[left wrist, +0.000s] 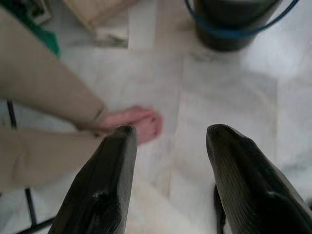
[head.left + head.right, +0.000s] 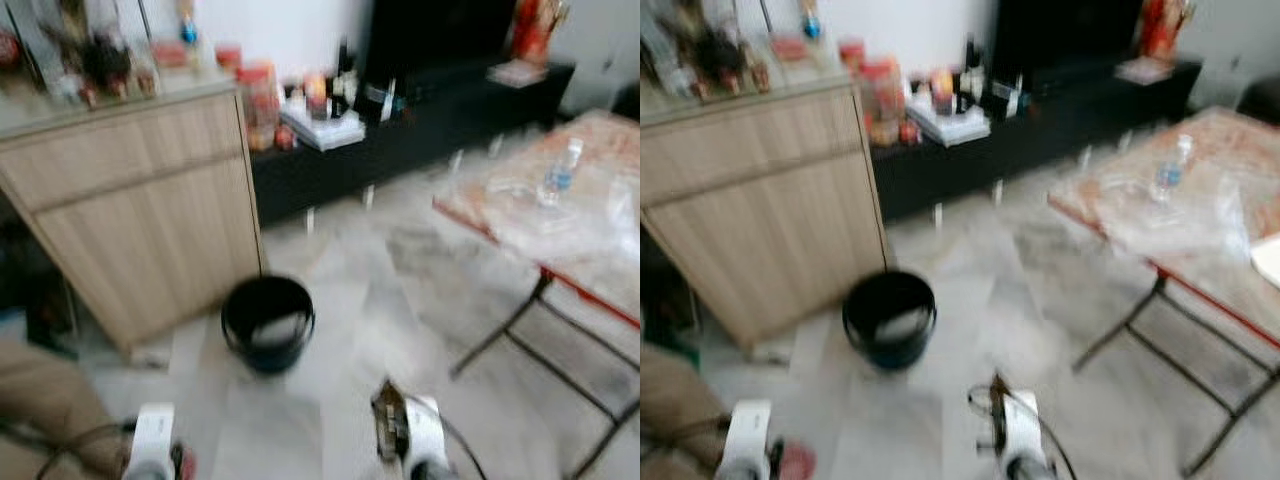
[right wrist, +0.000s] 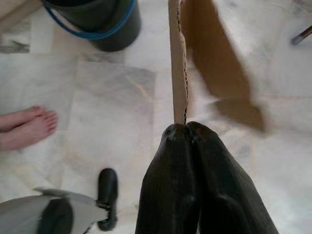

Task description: Picking trash to rubbish bin

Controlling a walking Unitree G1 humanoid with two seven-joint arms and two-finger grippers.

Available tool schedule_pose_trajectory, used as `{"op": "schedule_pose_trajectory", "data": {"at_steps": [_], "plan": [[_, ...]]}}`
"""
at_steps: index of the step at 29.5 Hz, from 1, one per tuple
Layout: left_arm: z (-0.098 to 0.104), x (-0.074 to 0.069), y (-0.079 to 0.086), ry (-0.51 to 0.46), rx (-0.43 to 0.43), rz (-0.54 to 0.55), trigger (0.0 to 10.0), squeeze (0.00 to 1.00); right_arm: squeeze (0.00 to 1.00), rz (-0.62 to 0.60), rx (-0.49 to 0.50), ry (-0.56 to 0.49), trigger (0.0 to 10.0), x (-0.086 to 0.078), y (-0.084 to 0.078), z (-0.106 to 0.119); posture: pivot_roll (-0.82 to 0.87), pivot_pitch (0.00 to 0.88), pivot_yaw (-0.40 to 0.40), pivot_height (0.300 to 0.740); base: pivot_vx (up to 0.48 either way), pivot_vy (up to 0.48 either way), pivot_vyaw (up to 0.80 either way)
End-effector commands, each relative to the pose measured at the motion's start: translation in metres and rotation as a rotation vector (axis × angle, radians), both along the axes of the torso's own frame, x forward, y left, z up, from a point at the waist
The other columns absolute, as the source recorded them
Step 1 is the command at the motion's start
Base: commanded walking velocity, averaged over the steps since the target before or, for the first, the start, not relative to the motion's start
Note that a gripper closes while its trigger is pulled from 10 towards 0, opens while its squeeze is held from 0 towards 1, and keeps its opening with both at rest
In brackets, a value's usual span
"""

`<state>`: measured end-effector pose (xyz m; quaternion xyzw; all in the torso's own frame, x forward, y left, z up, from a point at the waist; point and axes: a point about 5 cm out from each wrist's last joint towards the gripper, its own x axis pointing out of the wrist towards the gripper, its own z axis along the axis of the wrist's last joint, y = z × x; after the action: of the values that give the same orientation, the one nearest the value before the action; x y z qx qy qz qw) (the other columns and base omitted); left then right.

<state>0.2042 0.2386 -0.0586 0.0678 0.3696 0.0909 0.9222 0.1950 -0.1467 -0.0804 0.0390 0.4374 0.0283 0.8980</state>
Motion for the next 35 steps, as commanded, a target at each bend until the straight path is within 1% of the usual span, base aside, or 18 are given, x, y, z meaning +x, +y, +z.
{"op": "schedule_pose_trajectory", "data": {"at_steps": [1,4,6,10,12,17,20,24,27,28,30,31,34,35], "plan": [[-0.006,-0.007,-0.005,0.026,-0.014,0.0,10.0,0.0,0.0,-0.014,-0.014,-0.002,10.0,0.001,-0.007,0.0,0.0,0.0,-0.019,0.74,0.371,0.0,0.8],[-0.006,-0.007,-0.005,0.026,-0.015,0.002,10.0,0.0,0.0,-0.02,-0.013,-0.001,10.0,0.0,-0.007,0.0,0.0,0.005,-0.019,0.74,0.375,0.0,0.61],[-0.006,-0.008,-0.005,0.027,-0.015,0.004,10.0,0.0,0.0,-0.034,-0.009,0.002,10.0,0.0,-0.007,0.0,0.0,0.005,-0.019,0.74,0.371,0.0,0.0],[-0.006,-0.008,-0.004,0.027,-0.015,0.007,10.0,0.0,0.0,-0.02,-0.015,0.001,10.0,0.0,-0.007,0.0,0.0,0.013,-0.02,0.74,0.369,0.0,0.0],[-0.006,-0.008,-0.004,0.027,-0.015,0.008,10.0,0.0,0.0,-0.007,-0.019,-0.002,10.0,0.0,-0.007,0.0,0.0,0.013,-0.02,0.74,0.368,0.0,0.8],[-0.006,-0.008,-0.004,0.025,-0.016,0.009,10.0,0.0,0.0,-0.027,-0.011,-0.005,10.0,0.001,-0.008,0.001,0.0,0.015,-0.02,0.74,0.367,0.0,0.77],[-0.006,-0.008,-0.004,0.024,-0.016,0.009,10.0,0.0,0.0,-0.05,0.0,-0.016,10.0,0.003,-0.008,0.002,0.0,0.017,-0.02,0.74,0.368,0.0,0.0],[-0.005,-0.007,-0.004,0.024,-0.016,0.009,10.0,0.0,0.0,-0.039,-0.001,-0.025,10.0,0.005,-0.008,0.003,0.0,0.018,-0.019,0.74,0.366,0.0,0.0],[-0.005,-0.007,-0.004,0.022,-0.016,0.01,10.0,0.0,0.0,0.005,0.01,-0.088,10.0,0.019,-0.002,0.012,0.0,0.02,-0.02,0.74,0.365,0.0,0.0],[-0.005,-0.007,-0.004,0.022,-0.016,0.01,10.0,0.0,0.0,0.005,0.01,-0.088,10.0,0.019,-0.002,0.012,0.0,0.02,-0.02,0.74,0.364,0.0,0.0],[-0.005,-0.007,-0.004,0.021,-0.017,0.011,10.0,0.0,0.0,0.088,0.019,-0.166,10.0,0.035,0.007,0.023,0.0,0.021,-0.02,0.74,0.368,0.0,0.0],[-0.005,-0.007,-0.004,0.021,-0.017,0.011,10.0,0.0,0.0,0.095,0.018,-0.173,10.0,0.037,0.008,0.024,0.0,0.021,-0.02,0.74,0.368,0.0,0.0],[-0.005,-0.008,-0.004,0.02,-0.018,0.011,10.0,0.0,0.0,0.162,0.066,-0.257,10.0,0.054,0.021,0.038,0.0,0.021,-0.02,0.74,0.368,0.0,0.0],[-0.005,-0.008,-0.004,0.019,-0.018,0.011,10.0,0.0,0.0,0.176,0.074,-0.268,10.0,0.057,0.023,0.04,0.0,0.021,-0.02,0.74,0.368,0.0,0.0]]}}
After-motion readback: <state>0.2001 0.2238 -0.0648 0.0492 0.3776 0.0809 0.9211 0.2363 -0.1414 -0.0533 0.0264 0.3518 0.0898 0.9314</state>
